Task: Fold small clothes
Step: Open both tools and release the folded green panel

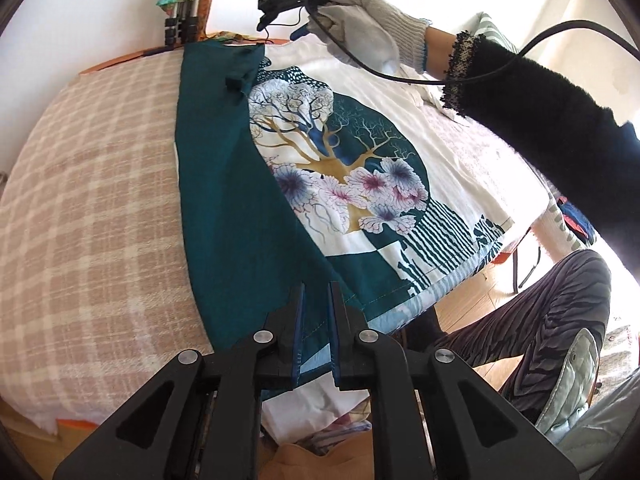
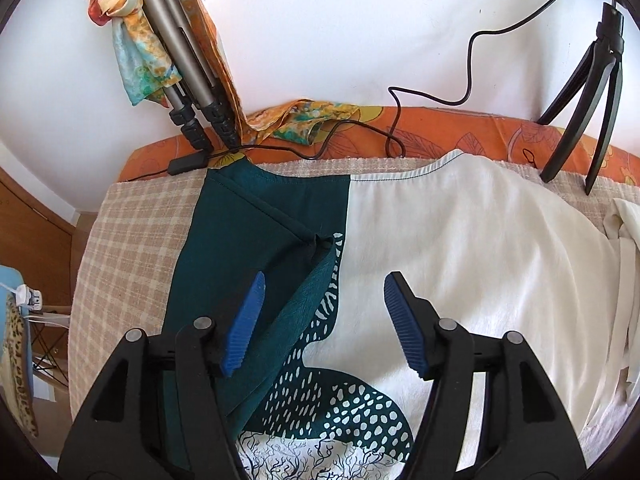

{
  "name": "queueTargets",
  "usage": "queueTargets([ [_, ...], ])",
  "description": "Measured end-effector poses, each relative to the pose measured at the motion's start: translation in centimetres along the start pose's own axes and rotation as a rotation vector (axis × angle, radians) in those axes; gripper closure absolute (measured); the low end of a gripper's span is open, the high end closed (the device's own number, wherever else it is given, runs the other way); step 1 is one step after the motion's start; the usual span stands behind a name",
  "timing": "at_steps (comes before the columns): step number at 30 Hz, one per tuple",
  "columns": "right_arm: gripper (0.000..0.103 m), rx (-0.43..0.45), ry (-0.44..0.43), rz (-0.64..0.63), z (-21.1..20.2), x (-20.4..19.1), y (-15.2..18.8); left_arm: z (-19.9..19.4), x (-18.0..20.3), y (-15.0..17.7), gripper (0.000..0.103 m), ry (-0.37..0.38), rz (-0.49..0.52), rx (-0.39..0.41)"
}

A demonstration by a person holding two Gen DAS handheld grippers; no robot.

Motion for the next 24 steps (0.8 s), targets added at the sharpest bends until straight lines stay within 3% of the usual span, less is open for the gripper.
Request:
queueTargets([
  [4, 0.038, -0.032, -0.073, -0.014, -0.3, -1.3, 1.8, 0.8, 0.7, 0.9, 0.089, 0.016, 0.001, -0.016],
  [6, 0.038, -0.038, -0.078, -0.031, -0.5, -2.0, 2.8, 1.3, 1.7, 0.8, 0.076, -0.002, 0.047, -0.013],
  [7, 0.038, -0.038, -0.088, -0.037, -0.7, -2.3, 3.2, 1.7, 2.1, 0.6, 0.063, -0.018, 0.068, -0.009],
  [12, 0.038, -0.037, -0.113, -0.058, -2.1, -3.0, 4.9, 3.7, 3.2, 0.1, 0.061, -0.081, 0.147, -0.016],
  [15, 0.038, -0.003, -0.112, -0.067, -4.1, -2.7, 5.6, 4.4, 2.7, 0.3, 0.067, -0.078, 0.123, -0.030],
  [16, 0.038, 0.006, -0.114, -0.061, -4.8, -2.3, 5.8, 4.5, 2.4, 0.4, 0.080, -0.073, 0.112, -0.028],
  [18, 0.038, 0.028, -0.100, -0.049, -6.3, -1.2, 6.2, 4.5, 2.3, 0.2, 0.087, -0.037, 0.094, -0.016],
  [19, 0.038, 0.041, -0.086, -0.043, -7.1, -0.6, 6.4, 4.5, 2.3, 0.1, 0.095, 0.000, 0.070, -0.015],
  [21, 0.038, 0.060, -0.080, -0.017, -8.7, 0.9, 6.9, 4.3, 2.5, -0.1, 0.097, 0.063, 0.022, -0.006],
  [24, 0.038, 0.090, -0.082, 0.007, -11.1, 3.0, 7.8, 3.6, 3.4, -0.3, 0.097, 0.090, 0.026, 0.024],
])
Point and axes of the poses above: each gripper's, at about its wrist camera, not at the fingertips, and z roughly the way its jaws point, x to its right, y to its underside, the point moved 9 cm from there along z, roughly the way its jaws point, and after that the axes turned 5 degrees about y, right-handed, at the moved point
